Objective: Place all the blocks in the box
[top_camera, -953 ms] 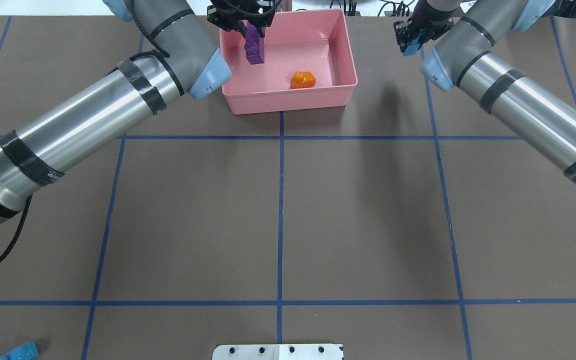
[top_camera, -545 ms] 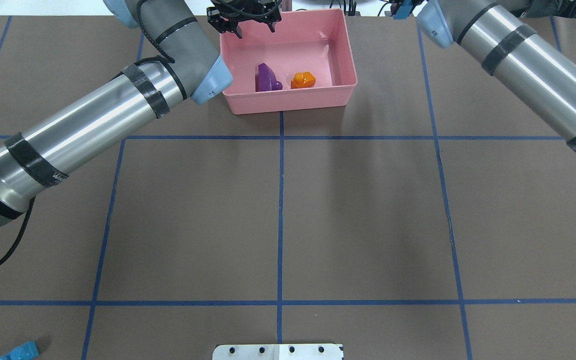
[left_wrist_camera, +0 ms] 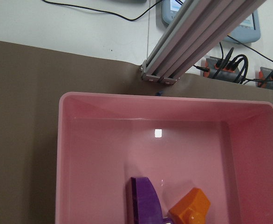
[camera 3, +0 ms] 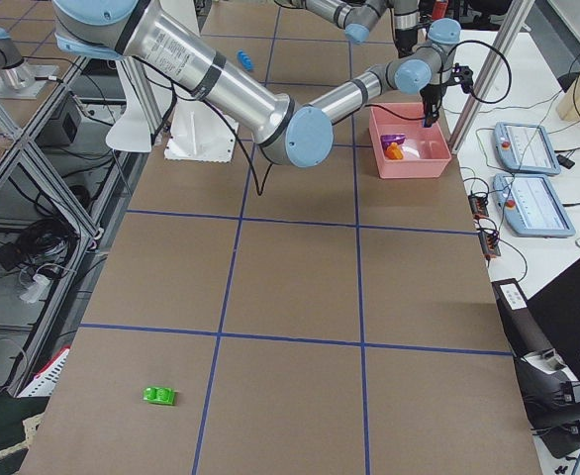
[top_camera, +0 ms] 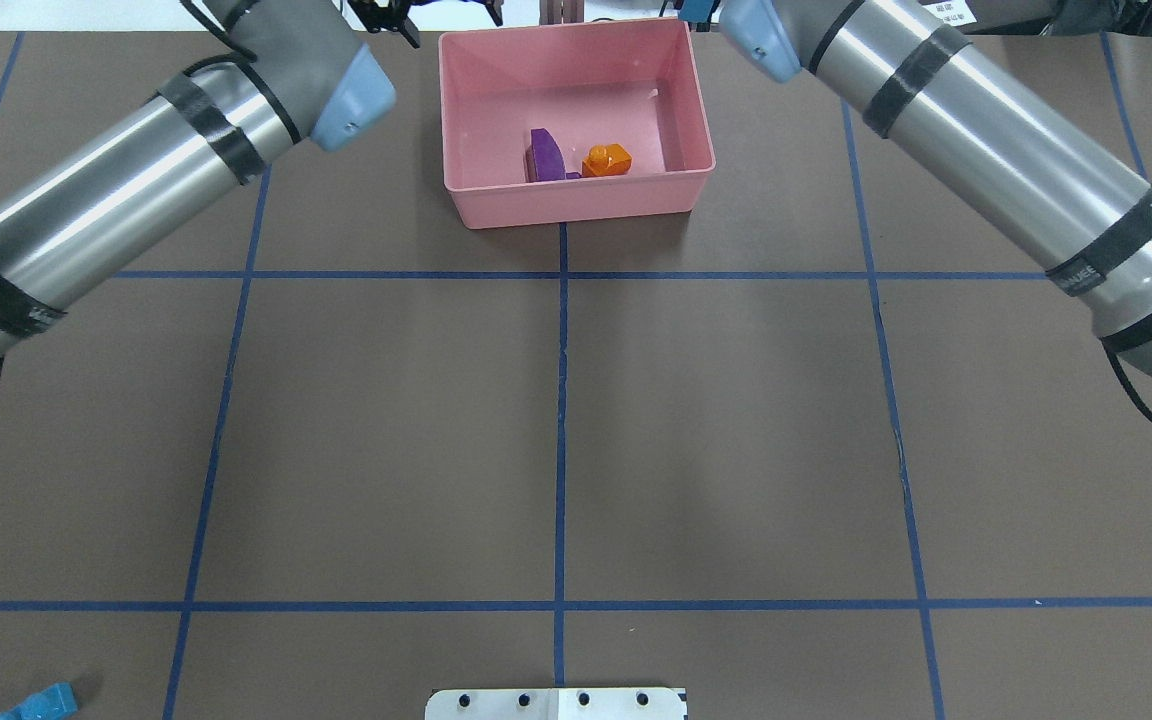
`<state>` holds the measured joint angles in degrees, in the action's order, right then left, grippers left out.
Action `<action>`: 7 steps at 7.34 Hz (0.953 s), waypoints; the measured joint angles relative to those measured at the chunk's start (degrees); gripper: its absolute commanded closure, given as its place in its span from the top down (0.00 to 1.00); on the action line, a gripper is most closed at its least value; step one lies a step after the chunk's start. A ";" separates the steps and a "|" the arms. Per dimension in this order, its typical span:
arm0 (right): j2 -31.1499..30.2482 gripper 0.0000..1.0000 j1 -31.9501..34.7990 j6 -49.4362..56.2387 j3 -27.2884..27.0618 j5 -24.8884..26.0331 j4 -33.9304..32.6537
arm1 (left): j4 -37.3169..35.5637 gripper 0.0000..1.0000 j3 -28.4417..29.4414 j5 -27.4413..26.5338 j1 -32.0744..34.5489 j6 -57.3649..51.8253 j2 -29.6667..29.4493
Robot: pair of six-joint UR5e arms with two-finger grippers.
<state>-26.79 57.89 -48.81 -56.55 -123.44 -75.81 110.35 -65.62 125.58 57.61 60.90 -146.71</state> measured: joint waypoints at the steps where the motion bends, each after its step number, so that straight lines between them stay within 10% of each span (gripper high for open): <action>1: 0.65 0.00 -2.22 -1.06 0.13 3.19 0.13 | -6.37 1.00 -10.85 1.51 1.30 -5.50 8.25; 3: 0.99 0.00 -6.49 -4.94 2.98 10.89 6.52 | -16.87 1.00 -34.21 1.89 1.49 -16.59 28.17; 4: 1.01 0.20 -8.58 -8.38 5.87 15.05 11.98 | -18.82 1.00 -42.84 1.76 0.78 -19.28 36.76; 5: 1.03 0.75 -9.67 -10.23 7.60 17.32 14.90 | -19.49 1.00 -49.58 1.47 -1.14 -21.33 44.39; 6: 1.01 1.00 -10.12 -11.25 8.35 18.28 16.12 | -19.55 1.00 -55.47 0.26 -3.85 -24.17 52.25; 7: 1.01 1.00 -10.25 -11.99 8.61 18.57 16.50 | -19.43 1.00 -60.36 -2.21 -7.48 -26.84 59.38</action>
<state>-25.78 47.64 -60.80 -47.94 -104.88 -59.31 90.91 -125.98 123.37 50.13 34.06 -87.33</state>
